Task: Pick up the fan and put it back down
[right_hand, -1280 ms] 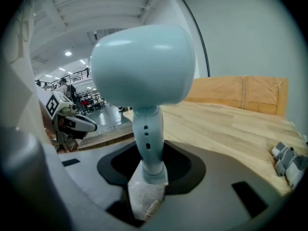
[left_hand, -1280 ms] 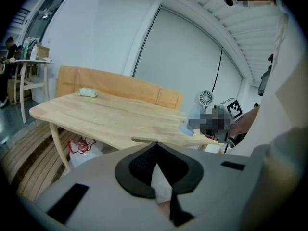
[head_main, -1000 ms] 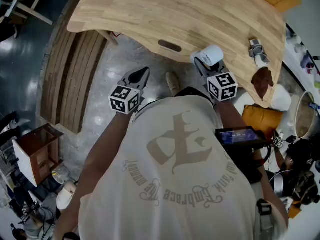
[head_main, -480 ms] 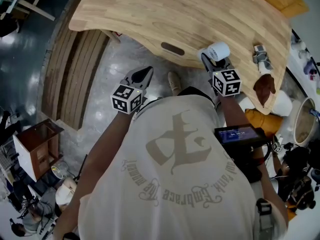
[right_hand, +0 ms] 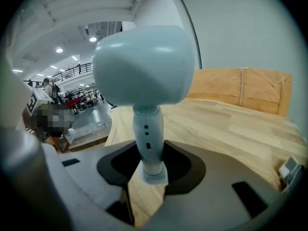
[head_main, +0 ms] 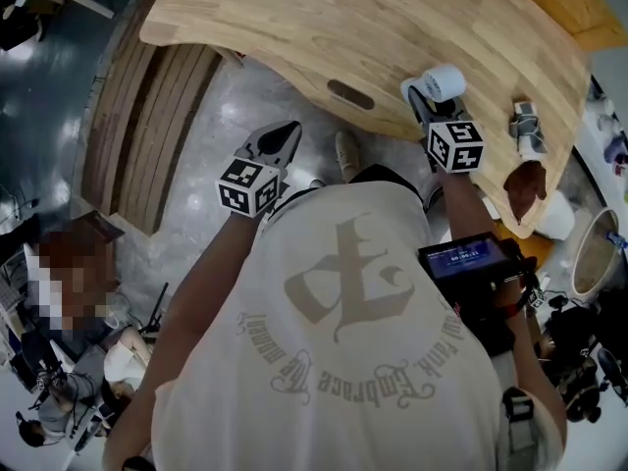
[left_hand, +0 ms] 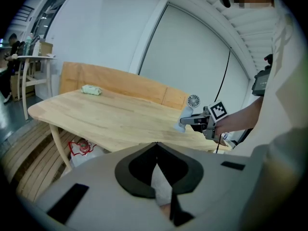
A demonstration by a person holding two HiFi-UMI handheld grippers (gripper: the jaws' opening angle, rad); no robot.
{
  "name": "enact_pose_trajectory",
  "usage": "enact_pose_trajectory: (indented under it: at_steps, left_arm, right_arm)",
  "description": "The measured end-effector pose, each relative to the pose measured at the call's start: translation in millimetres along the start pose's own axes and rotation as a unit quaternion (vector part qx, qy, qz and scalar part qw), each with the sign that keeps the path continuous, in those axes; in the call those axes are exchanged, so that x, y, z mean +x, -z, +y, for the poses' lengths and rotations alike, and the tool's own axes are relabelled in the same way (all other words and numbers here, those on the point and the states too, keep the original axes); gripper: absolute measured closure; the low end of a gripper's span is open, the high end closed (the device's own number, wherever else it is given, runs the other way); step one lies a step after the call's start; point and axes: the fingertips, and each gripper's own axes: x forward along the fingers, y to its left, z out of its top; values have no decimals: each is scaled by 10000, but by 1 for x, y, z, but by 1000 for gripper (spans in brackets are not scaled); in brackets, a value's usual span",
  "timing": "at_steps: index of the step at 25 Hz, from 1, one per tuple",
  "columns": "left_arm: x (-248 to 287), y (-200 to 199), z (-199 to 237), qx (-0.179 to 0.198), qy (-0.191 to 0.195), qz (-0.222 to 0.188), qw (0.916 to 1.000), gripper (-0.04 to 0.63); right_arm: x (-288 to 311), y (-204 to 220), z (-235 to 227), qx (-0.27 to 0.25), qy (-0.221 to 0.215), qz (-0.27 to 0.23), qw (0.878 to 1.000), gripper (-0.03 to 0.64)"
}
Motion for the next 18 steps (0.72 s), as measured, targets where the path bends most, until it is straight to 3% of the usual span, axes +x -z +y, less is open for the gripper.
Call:
enact_pose_trajectory:
  at_steps: [11, 18]
  left_arm:
    - [7, -2, 24, -195, -337, 23, 9992, 584]
    - [15, -5, 35, -314, -490, 56, 9983, 584]
  right_arm:
    - [43, -7, -31, -33, -15, 124, 9999, 468]
    - [72, -6, -70, -17, 258, 282, 9993, 468]
